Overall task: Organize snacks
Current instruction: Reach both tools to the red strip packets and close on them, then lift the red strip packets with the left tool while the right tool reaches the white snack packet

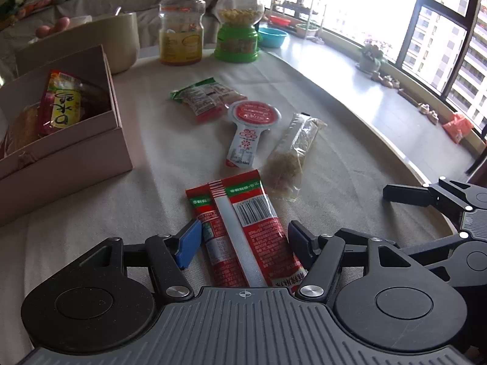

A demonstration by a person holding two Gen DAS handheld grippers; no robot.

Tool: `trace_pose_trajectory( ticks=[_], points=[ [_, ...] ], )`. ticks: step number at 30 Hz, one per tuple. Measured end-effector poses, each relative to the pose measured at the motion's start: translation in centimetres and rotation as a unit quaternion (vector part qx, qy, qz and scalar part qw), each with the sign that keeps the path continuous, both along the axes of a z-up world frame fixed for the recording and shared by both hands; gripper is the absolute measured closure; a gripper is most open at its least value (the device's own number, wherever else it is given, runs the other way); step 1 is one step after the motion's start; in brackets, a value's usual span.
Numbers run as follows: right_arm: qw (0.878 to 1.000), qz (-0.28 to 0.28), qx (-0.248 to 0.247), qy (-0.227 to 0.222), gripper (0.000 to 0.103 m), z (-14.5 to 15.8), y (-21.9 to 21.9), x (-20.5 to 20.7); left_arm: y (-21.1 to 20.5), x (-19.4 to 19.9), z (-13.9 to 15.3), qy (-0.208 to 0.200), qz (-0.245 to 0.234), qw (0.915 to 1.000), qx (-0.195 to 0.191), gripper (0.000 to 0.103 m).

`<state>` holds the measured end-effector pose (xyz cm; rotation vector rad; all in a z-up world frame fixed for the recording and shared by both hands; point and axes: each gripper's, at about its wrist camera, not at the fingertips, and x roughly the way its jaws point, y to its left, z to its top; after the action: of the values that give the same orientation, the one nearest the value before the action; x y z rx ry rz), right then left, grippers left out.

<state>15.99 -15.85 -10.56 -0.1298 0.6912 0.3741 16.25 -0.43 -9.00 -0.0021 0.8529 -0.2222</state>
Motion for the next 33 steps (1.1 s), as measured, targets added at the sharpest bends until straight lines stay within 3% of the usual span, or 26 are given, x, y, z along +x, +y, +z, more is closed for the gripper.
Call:
trace_pose_trajectory(
  ticks=[18,21,26,33],
  points=[
    [1.000,0.010,-0.010,0.006,0.011,-0.2,0.7,0.1,3.3,-1.6,0.2,0.002,0.020,0.9997,0.014,0.036],
    [0.999,0.027,-0.007,0.020,0.000,-0.3,0.6,0.3,4.6,-2.1,0.3,0.002,0.031,0.9994,0.018,0.036],
    [0.999,0.017,-0.009,0.032,0.000,-0.1,0.8,0.5,6.7,-2.7,0.3,0.001,0.054,0.9985,0.010,0.037],
    [0.999,0.018,-0.029,0.038,0.000,0.0,1.7,0.6,8.2,-3.6,0.0,-0.014,0.050,0.9986,-0.013,0.037]
  ],
)
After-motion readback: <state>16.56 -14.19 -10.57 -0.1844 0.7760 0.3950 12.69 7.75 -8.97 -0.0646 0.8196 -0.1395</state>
